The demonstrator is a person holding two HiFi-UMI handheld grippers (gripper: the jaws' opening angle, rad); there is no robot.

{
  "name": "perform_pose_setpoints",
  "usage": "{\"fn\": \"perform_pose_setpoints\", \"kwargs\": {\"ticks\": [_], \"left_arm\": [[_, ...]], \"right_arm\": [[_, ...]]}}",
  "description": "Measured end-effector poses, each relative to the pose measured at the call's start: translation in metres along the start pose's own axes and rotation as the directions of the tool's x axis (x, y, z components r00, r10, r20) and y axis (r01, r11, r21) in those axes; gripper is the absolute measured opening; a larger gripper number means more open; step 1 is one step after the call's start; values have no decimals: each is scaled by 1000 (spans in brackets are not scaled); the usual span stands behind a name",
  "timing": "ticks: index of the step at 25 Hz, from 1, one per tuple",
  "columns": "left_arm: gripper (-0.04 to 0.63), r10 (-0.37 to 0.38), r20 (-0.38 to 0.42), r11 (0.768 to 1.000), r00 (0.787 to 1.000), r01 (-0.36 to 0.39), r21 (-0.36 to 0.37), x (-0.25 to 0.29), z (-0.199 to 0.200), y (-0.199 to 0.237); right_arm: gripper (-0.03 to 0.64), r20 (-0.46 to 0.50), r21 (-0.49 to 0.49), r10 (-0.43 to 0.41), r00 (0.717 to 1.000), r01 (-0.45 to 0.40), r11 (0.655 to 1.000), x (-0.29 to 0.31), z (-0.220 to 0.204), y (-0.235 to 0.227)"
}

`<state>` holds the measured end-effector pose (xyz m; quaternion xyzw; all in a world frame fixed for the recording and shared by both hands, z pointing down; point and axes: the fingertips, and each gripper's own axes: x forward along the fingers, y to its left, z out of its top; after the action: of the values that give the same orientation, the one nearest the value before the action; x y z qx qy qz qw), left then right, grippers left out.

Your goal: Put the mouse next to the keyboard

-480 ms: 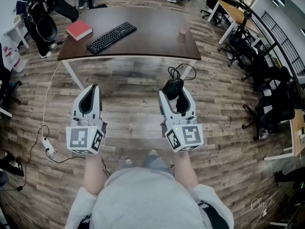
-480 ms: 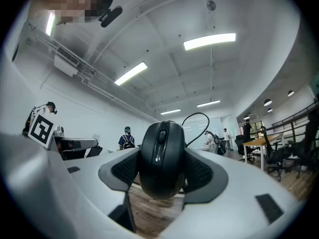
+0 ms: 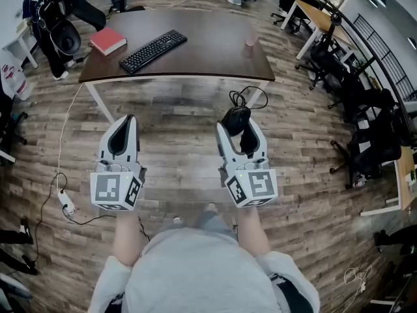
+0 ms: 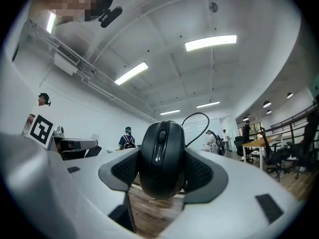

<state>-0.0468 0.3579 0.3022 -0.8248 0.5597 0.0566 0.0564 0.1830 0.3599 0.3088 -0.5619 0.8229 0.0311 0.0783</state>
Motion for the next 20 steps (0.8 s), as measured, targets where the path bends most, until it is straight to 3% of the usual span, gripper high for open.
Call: {"fn": "perform_pose_setpoints", "kwargs": {"ticks": [20], "left_arm": [[12,-6,9,1000,1000,6,12,13,-8,30]], "right_arm": [[250,6,-22,-17,1000,18,1000,28,-8,6]]}}
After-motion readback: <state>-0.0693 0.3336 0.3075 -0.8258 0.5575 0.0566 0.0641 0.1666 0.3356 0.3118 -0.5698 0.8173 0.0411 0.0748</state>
